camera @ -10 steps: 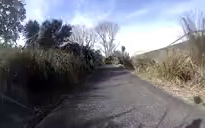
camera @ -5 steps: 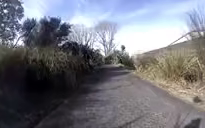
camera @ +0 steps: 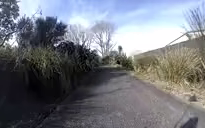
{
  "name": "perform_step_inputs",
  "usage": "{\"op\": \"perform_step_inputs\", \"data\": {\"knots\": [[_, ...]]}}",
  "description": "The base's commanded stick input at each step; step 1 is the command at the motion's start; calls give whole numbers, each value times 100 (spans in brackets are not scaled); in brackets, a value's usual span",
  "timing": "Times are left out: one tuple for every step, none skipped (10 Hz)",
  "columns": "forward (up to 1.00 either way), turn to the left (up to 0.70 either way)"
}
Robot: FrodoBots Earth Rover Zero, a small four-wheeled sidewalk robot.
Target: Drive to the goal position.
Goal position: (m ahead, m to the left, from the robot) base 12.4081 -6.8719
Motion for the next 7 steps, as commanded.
{"op": "perform_step_inputs", "data": {"knots": [[45, -27], [45, -27], [45, -27], [45, -27], [45, -23], [45, -17], [45, -12]]}}
